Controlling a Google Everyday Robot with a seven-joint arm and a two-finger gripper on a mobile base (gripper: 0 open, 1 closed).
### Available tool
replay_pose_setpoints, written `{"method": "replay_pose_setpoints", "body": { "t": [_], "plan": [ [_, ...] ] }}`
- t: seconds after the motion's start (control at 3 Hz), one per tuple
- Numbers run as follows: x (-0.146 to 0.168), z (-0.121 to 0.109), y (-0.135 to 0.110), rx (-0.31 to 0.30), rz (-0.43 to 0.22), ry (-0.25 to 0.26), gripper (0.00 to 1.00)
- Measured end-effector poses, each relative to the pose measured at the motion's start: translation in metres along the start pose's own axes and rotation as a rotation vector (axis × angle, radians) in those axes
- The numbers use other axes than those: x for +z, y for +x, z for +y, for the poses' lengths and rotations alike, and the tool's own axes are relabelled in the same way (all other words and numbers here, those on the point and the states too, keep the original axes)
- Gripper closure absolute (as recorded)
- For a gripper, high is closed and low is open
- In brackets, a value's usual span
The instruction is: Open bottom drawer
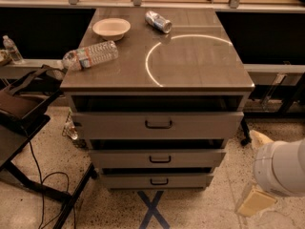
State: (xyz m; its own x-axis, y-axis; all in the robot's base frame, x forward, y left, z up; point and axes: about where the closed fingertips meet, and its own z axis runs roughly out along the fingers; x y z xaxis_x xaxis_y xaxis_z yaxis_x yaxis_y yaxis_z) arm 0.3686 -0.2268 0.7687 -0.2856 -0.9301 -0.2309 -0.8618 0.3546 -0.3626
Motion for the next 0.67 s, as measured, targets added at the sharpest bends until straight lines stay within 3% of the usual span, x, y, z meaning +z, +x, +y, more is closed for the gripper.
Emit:
{"method": "replay_pose_setpoints", "body": {
  "t": [0.33,0.67],
  "plan": [
    [0.007,0.003,-0.007,-0.021,0.007,0.009,0.0],
    [0.062,0.031,-0.021,-0.07,-0.001,-0.042,0.0]
  ]
}}
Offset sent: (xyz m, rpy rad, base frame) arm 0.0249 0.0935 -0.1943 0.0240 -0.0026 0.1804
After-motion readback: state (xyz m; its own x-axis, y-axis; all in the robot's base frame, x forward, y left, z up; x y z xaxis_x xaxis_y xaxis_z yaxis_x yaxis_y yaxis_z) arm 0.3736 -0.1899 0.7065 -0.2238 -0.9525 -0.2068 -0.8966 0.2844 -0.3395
